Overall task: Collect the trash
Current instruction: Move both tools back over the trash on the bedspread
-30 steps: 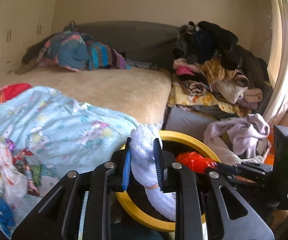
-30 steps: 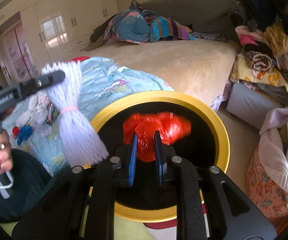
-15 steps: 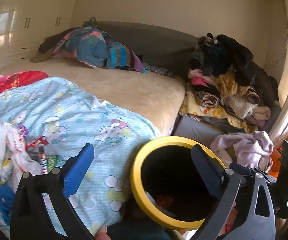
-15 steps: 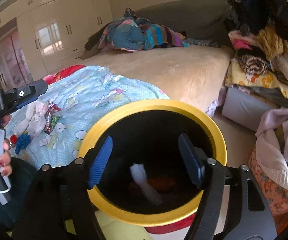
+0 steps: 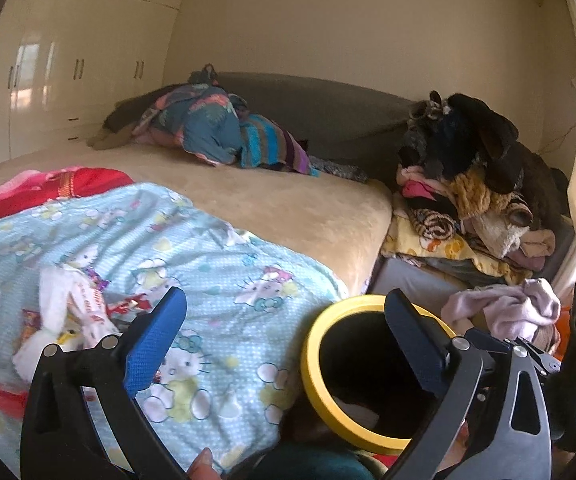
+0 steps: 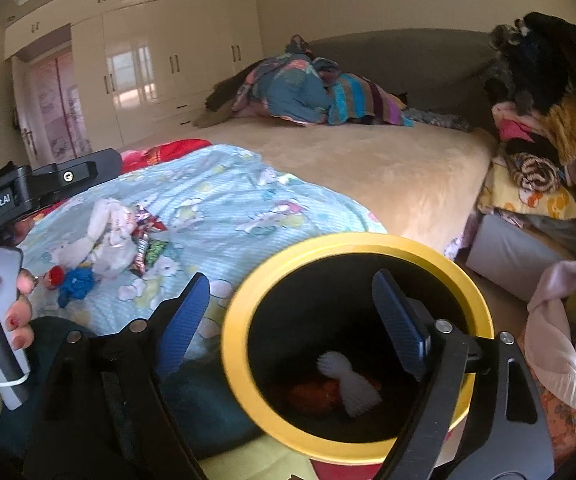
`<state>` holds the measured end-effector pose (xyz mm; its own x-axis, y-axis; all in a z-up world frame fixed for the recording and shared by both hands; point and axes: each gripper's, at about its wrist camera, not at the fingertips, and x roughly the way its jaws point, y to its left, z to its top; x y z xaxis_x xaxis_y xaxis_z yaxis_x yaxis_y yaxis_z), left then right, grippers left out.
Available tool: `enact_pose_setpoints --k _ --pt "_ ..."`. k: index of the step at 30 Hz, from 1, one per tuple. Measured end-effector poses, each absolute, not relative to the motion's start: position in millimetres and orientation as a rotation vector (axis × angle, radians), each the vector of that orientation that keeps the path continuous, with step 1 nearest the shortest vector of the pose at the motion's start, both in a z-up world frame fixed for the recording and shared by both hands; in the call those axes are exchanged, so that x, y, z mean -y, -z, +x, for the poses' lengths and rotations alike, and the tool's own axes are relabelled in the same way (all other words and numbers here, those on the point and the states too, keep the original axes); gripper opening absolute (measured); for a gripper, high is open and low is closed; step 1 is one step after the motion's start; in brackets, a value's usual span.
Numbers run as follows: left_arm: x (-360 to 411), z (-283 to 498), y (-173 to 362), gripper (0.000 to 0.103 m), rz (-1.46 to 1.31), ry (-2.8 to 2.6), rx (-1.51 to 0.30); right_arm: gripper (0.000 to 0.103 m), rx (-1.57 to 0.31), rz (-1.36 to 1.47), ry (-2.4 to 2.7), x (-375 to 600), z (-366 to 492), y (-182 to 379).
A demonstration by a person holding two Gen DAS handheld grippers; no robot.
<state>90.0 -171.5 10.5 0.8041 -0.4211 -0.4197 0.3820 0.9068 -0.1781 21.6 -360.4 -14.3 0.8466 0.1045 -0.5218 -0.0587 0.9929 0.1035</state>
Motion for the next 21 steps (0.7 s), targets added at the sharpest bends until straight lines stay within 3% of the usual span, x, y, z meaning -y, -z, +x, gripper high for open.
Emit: enact_pose_setpoints --k 21 --pt "83 86 -28 0.096 -0.196 0.238 -0.415 0.079 -0.508 0.012 -0.264 273 41 -11"
